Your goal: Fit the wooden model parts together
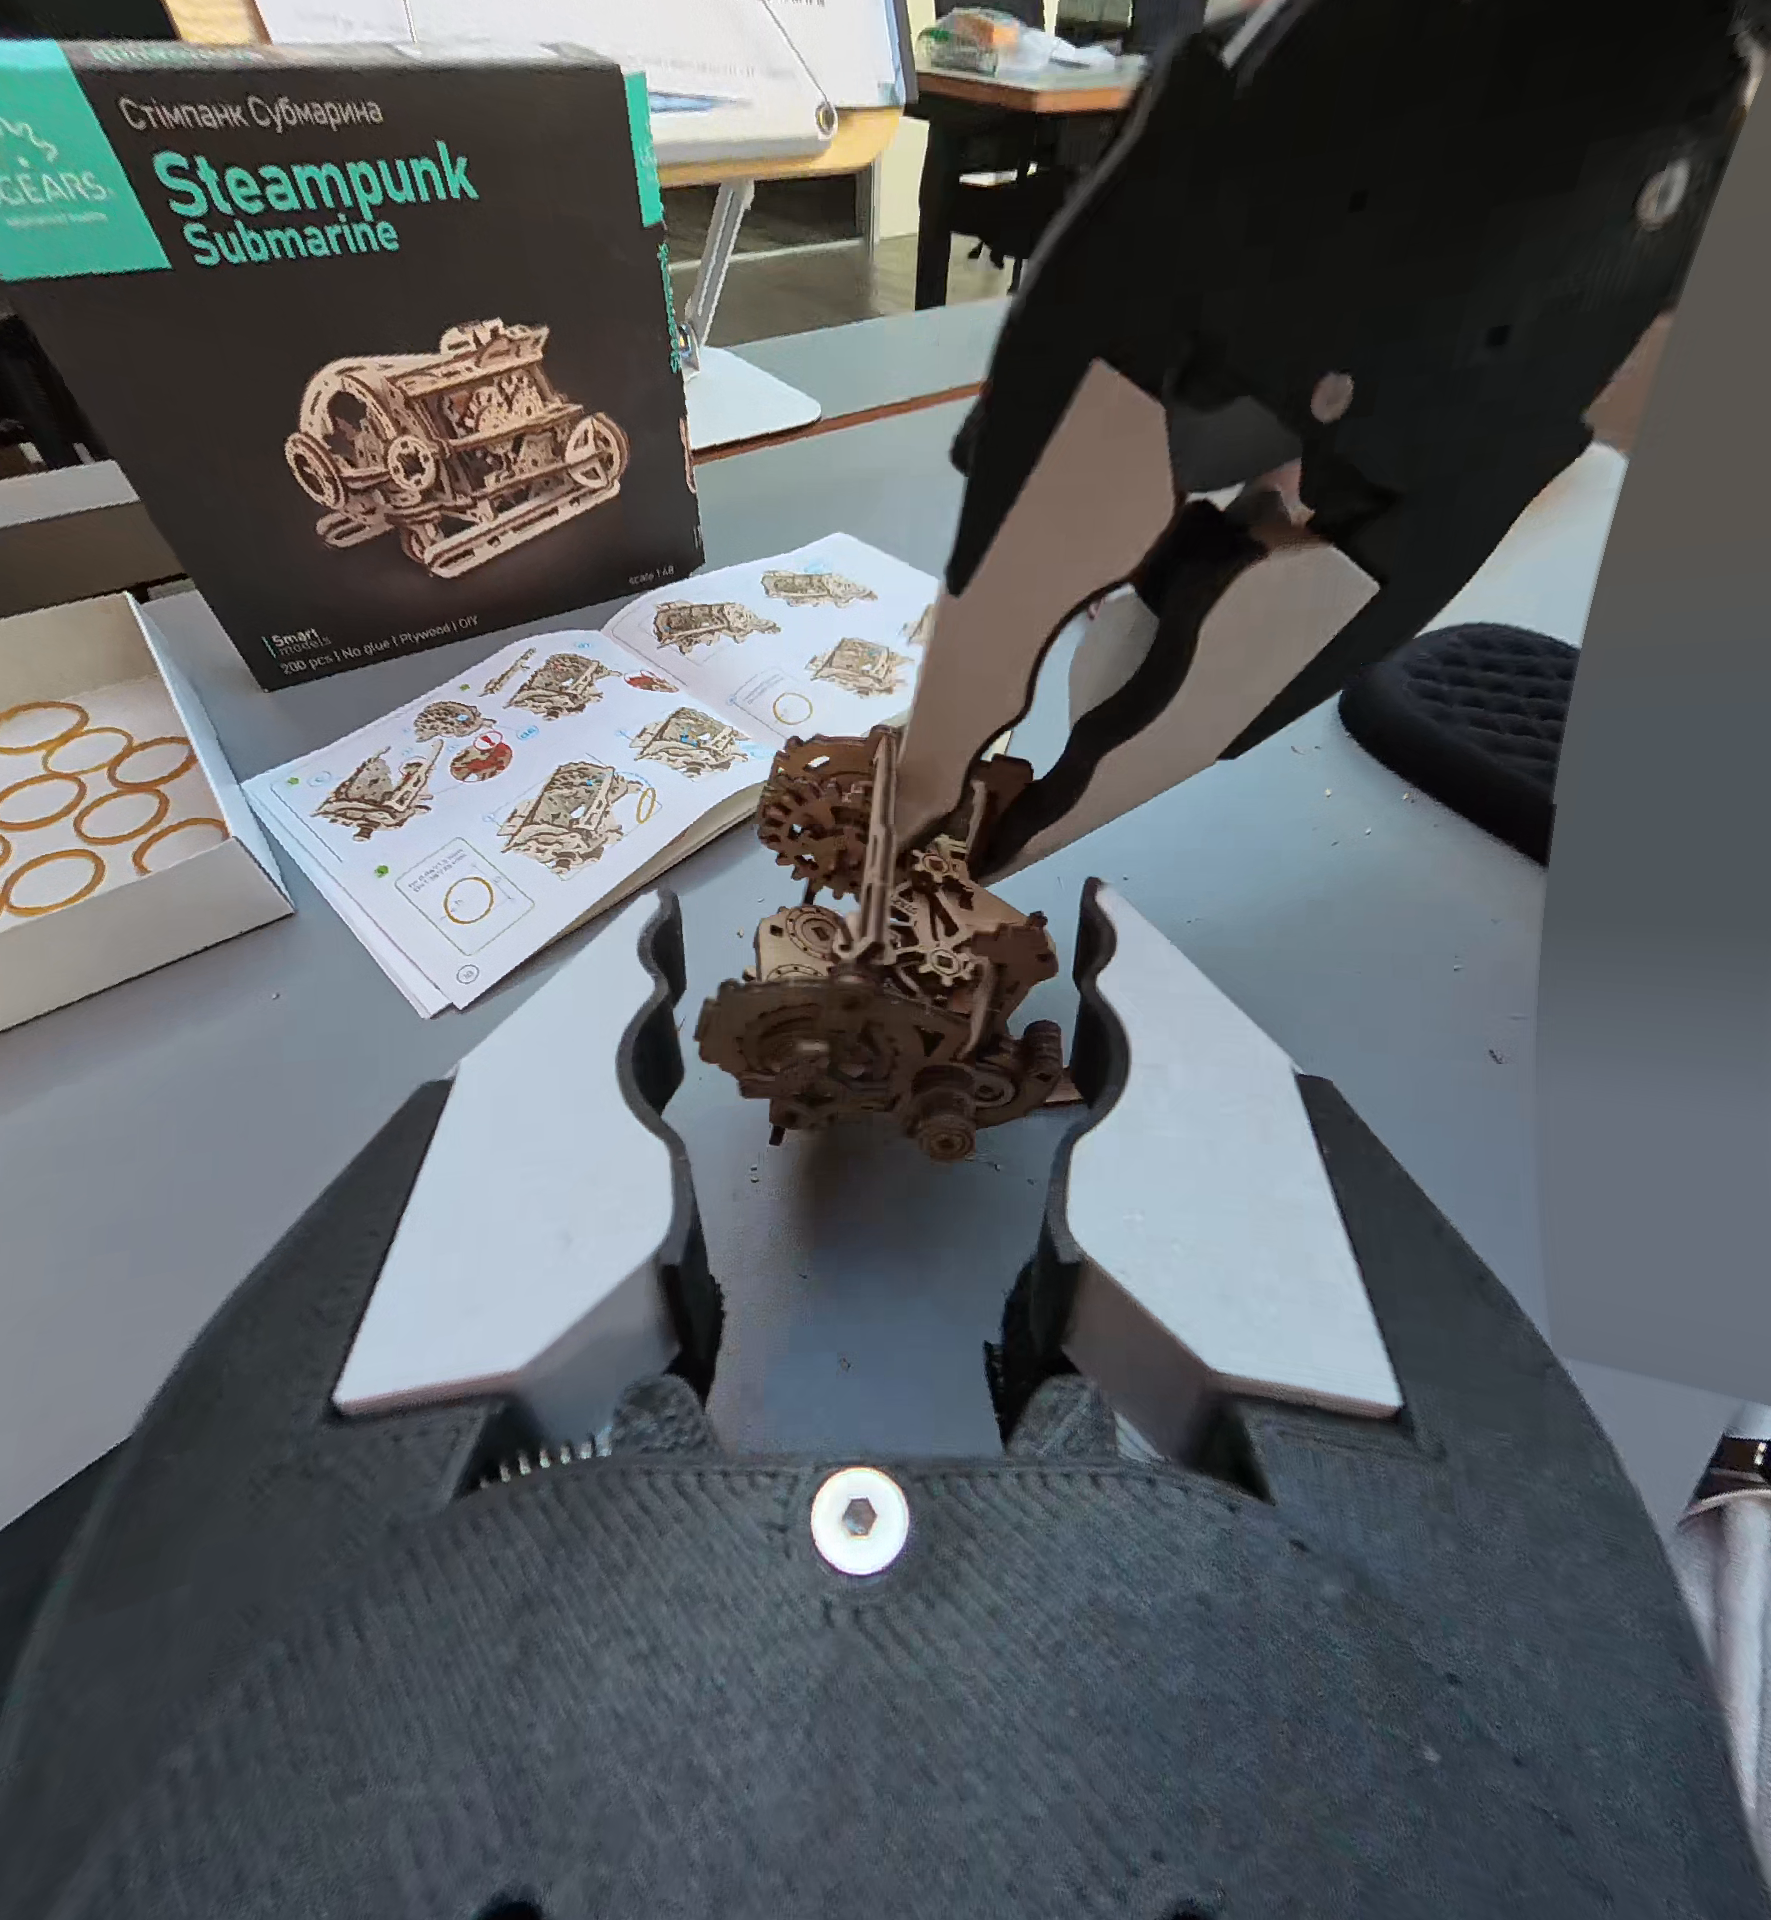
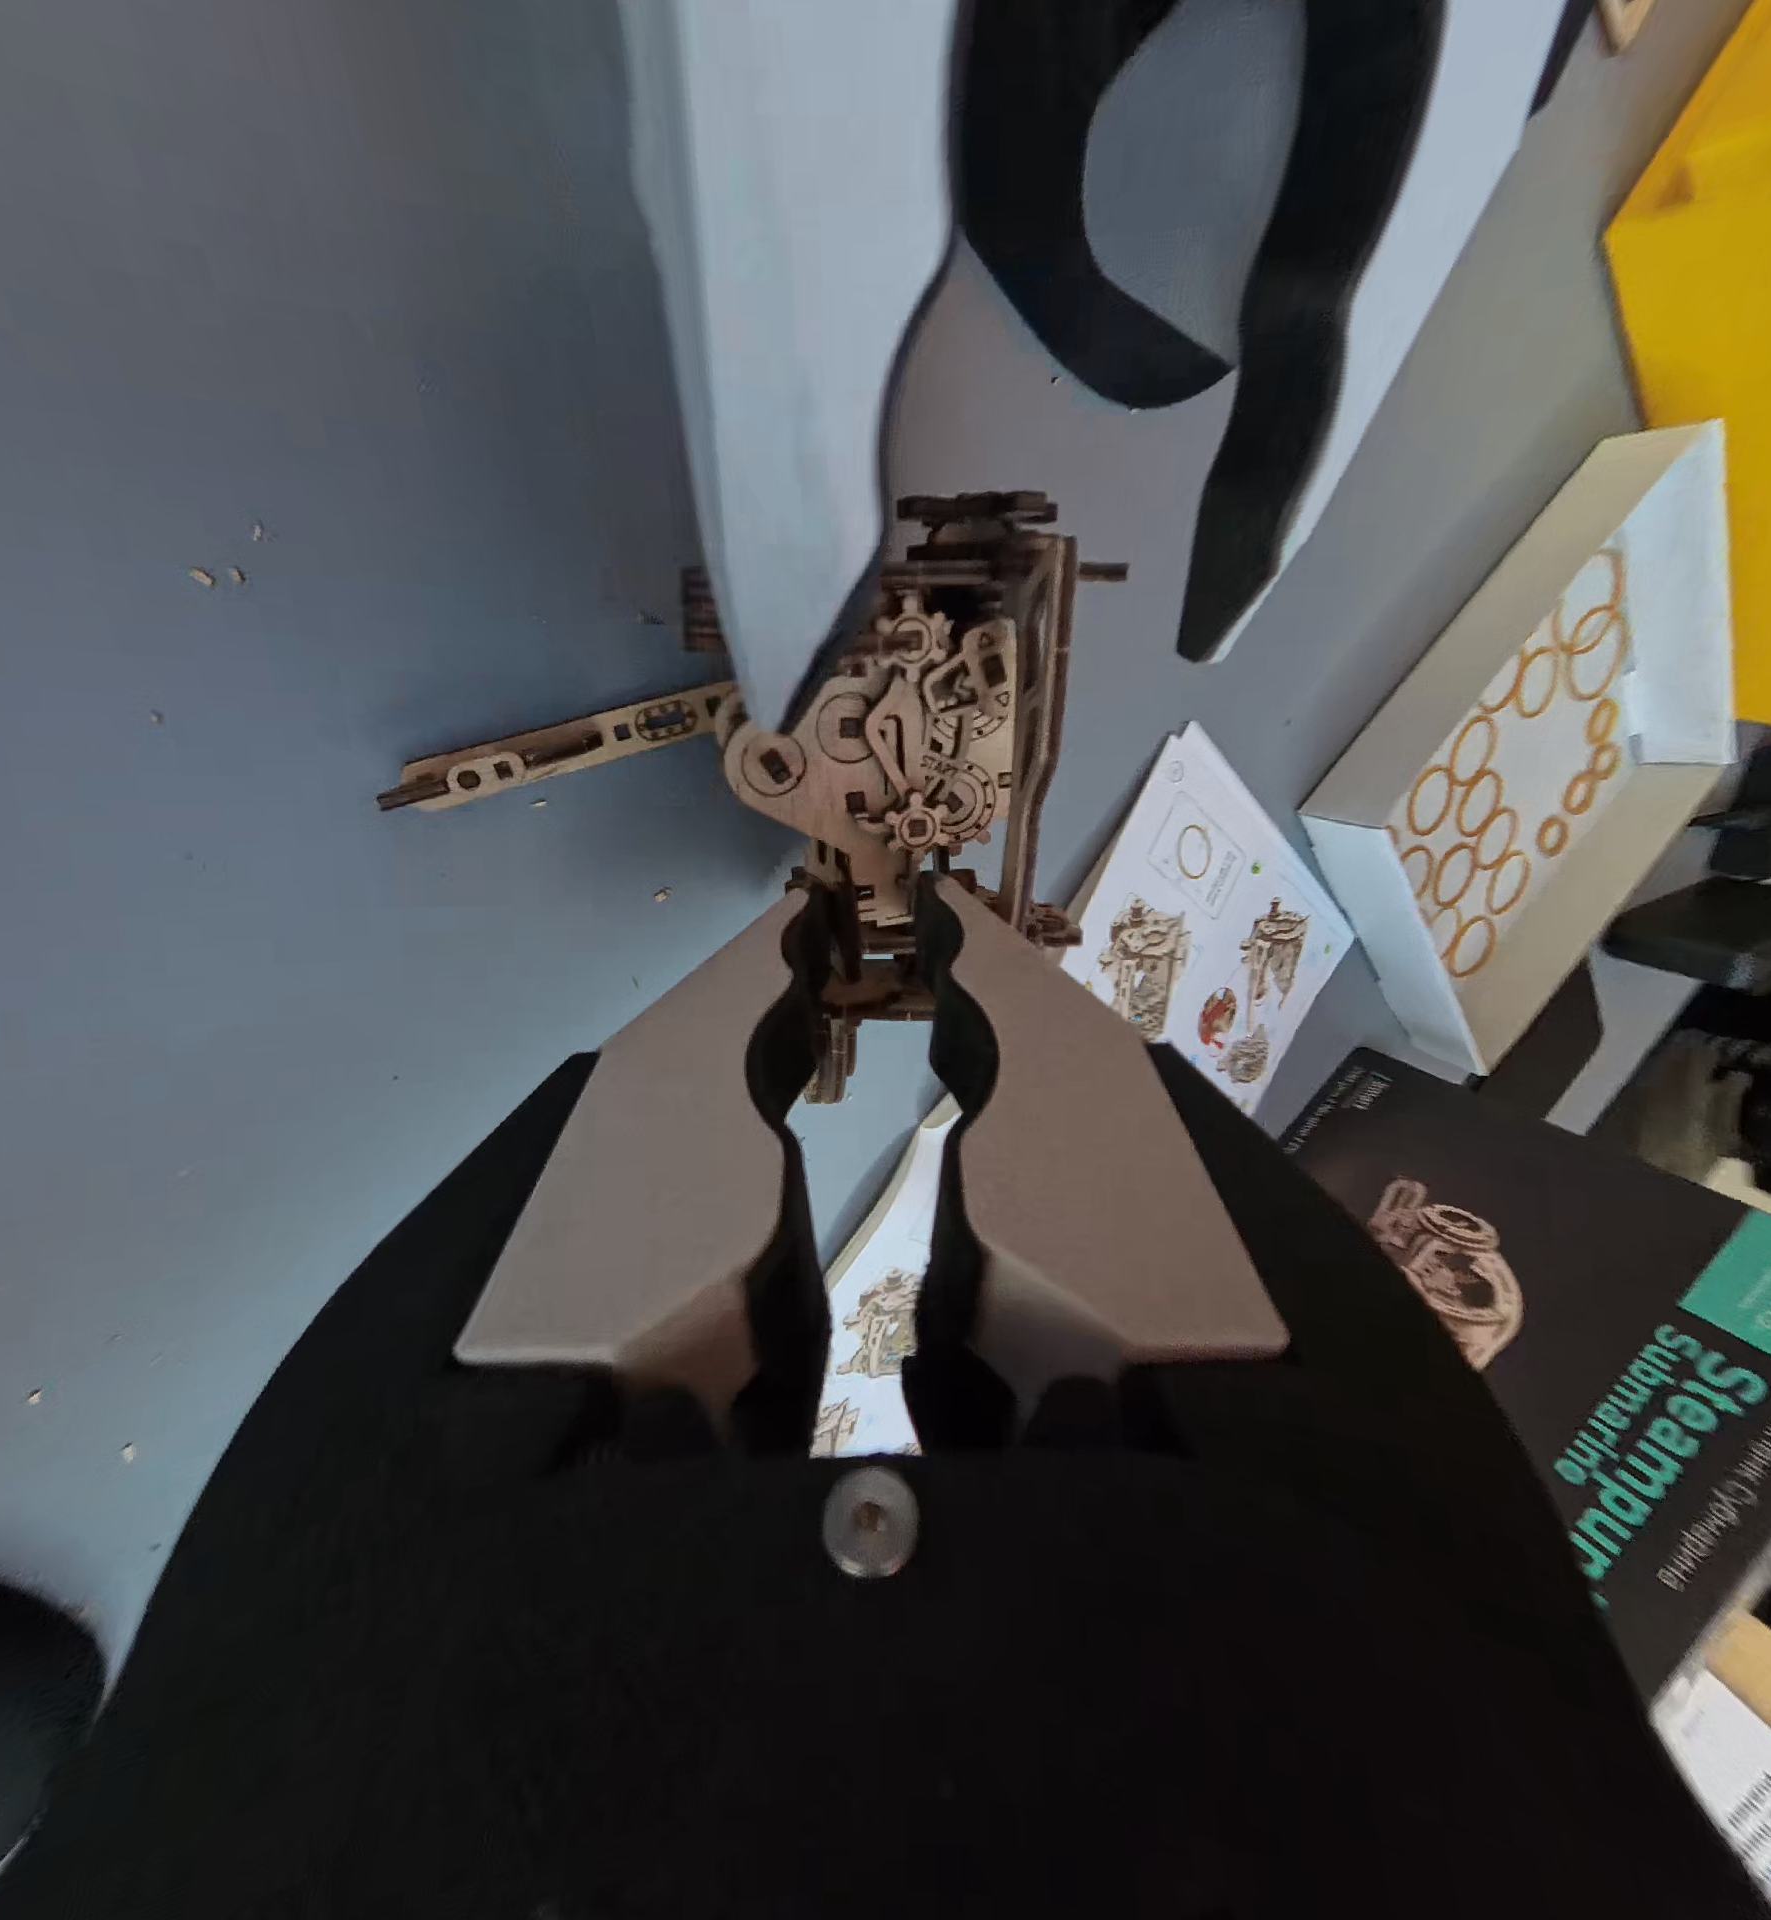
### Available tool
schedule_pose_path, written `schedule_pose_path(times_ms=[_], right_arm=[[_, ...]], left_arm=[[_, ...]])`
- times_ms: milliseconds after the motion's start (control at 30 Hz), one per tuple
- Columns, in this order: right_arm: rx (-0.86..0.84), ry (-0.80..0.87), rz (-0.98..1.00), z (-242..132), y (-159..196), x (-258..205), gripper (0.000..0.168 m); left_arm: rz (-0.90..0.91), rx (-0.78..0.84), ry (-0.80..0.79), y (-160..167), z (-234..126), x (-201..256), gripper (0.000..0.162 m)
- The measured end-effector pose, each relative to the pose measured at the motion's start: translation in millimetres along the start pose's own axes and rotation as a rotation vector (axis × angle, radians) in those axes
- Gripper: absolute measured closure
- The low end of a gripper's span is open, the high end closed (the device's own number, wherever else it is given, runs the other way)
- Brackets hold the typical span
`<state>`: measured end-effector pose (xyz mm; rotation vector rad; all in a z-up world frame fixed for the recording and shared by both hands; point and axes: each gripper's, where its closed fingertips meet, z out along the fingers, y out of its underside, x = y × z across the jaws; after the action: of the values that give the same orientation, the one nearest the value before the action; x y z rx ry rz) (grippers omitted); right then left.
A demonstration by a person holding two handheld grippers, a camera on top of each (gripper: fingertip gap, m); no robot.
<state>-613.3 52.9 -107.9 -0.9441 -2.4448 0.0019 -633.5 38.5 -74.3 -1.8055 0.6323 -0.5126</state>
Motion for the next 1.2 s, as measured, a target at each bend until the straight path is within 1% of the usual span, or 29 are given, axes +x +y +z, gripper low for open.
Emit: schedule_pose_path(times_ms=[67,167,200,267,467,567,700,767,867,967,1200], right_arm=[[0.038,0.145,-0.04,-5,2,1,0.153],[0.033,0.371,-0.111,-14,7,3,0.153],[0.04,0.427,-0.123,-17,7,3,0.153],[0.042,0.473,-0.095,-20,9,-1,0.153],[0.126,0.476,0.067,-27,8,-7,0.153],[0.168,0.459,0.132,-28,8,-10,0.153],[0.167,0.406,0.217,-17,14,-18,0.152],[0.163,0.384,0.237,-13,15,-23,0.152],[0.127,0.42,0.236,-12,19,-22,0.153],[0.157,0.411,0.266,-11,17,-24,0.154],[0.139,0.404,0.295,-11,20,-25,0.154]], left_arm=[[-0.023,0.044,0.019,-8,-10,0,0.086],[-0.079,0.118,0.072,-21,-24,1,0.084],[-0.1,0.138,0.086,-24,-27,1,0.084],[-0.138,0.156,0.103,-27,-32,-4,0.083],[-0.216,0.206,0.151,-35,-36,-11,0.084],[-0.203,0.196,0.135,-33,-34,-13,0.086],[-0.197,0.174,0.13,-30,-30,-12,0.087],[-0.198,0.17,0.131,-30,-29,-12,0.088],[-0.192,0.159,0.13,-30,-26,-11,0.089],[-0.179,0.141,0.124,-28,-22,-11,0.09],[-0.18,0.11,0.139,-24,-12,-6,0.09]])
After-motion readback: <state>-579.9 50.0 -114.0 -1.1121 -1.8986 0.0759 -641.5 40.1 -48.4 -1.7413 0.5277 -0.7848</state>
